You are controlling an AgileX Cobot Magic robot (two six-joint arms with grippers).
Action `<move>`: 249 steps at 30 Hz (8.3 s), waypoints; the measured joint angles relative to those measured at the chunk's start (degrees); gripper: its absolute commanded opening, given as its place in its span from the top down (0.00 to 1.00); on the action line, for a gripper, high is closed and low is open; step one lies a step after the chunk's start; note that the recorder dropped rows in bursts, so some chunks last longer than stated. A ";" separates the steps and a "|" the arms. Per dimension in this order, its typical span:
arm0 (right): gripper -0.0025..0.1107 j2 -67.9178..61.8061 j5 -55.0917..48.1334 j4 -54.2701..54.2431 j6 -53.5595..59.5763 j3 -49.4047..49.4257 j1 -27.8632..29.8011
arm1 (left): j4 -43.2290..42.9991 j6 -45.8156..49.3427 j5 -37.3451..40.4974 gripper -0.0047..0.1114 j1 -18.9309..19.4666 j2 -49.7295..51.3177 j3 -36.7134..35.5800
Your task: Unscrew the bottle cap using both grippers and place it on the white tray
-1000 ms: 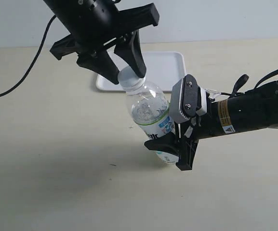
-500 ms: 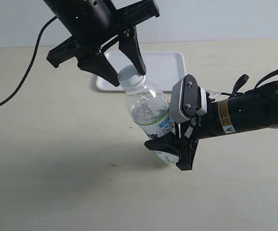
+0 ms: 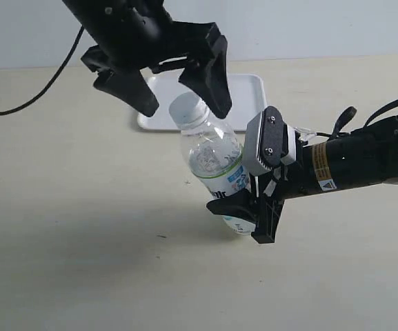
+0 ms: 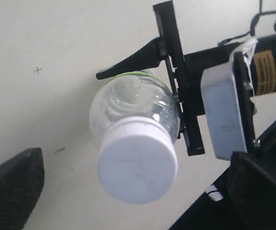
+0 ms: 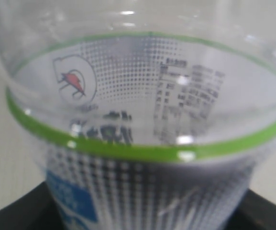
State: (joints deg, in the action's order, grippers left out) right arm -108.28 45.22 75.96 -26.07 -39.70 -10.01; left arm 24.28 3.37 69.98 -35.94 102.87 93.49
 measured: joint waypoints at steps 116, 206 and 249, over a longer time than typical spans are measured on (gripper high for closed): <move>0.98 0.00 -0.35 -0.53 -0.77 0.00 0.00 | -0.29 24.76 -1.69 0.96 0.00 0.93 0.00; 0.98 -6.59 18.84 -36.17 25.49 8.33 0.00 | -13.24 -5.37 -17.87 0.96 11.07 42.31 36.33; 0.98 -6.59 19.53 -34.76 25.67 8.33 0.00 | -13.44 6.65 -16.07 0.48 10.14 45.12 37.58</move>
State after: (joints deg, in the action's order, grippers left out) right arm -114.87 64.75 41.20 -0.41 -31.37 -10.01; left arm 10.84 10.02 53.90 -25.81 147.98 131.07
